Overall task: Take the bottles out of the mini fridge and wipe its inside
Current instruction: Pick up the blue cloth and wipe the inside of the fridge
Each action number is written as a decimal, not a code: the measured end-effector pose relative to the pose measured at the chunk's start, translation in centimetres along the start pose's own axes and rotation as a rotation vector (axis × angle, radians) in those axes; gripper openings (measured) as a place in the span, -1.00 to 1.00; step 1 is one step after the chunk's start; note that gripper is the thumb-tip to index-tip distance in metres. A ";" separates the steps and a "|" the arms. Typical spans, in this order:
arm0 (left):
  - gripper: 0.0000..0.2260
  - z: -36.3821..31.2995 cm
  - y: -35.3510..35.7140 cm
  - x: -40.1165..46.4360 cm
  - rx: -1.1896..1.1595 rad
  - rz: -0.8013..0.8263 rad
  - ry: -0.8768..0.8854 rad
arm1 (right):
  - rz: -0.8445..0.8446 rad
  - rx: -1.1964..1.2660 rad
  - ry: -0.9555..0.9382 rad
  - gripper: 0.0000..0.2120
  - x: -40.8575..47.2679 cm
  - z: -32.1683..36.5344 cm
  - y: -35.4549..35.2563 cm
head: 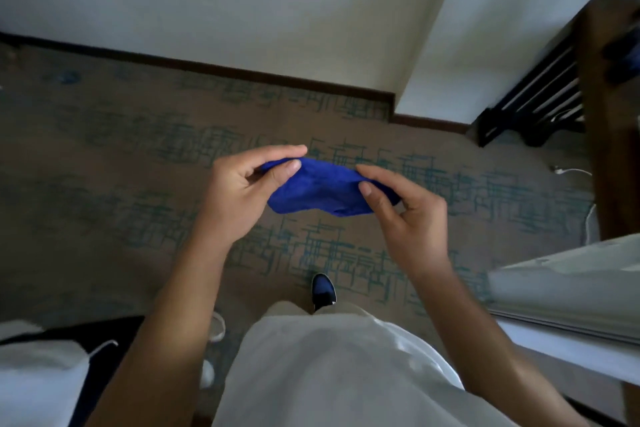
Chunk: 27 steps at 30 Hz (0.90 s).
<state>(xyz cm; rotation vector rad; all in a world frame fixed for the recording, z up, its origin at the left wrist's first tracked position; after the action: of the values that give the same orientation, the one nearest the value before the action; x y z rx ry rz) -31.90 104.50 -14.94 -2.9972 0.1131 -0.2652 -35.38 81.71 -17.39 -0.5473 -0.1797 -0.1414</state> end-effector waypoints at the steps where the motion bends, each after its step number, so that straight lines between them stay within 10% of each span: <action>1: -0.79 0.0 -0.2 1.2 0.001 0.022 0.007 | 0.000 0.000 0.015 -0.75 0.7 0.1 0.2; 27: -0.84 4.5 -9.7 31.9 -0.146 0.563 0.051 | -0.325 -0.226 0.200 -0.80 21.8 6.2 9.5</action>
<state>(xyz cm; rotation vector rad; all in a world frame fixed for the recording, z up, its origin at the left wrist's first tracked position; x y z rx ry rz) 0.89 111.89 -12.62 -2.9365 0.9953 -0.2751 -13.21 91.18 -12.48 -0.7224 -0.0557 -0.5354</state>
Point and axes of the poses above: each hand's wrist, its own x-axis towards the middle knuckle, its own y-axis out of the palm, z = x × y, the point moved 1 cm from there along x, towards the middle knuckle, and after that the axes turned 10 degrees about -x, right-handed, at the moved point
